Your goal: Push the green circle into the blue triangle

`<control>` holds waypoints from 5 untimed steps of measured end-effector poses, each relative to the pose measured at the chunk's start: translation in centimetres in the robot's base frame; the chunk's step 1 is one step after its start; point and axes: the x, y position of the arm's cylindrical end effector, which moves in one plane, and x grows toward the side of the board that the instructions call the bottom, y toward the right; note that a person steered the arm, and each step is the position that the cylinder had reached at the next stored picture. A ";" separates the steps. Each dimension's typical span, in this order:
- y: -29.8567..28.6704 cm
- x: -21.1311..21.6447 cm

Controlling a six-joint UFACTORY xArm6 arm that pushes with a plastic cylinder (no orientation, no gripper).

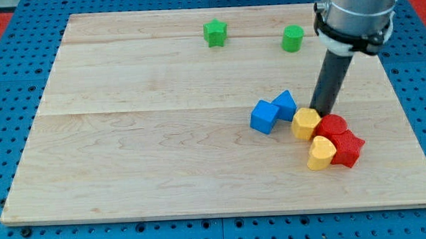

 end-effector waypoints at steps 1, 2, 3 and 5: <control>1.8 -1.8; 4.9 -9.1; 6.5 -16.9; -2.5 -16.3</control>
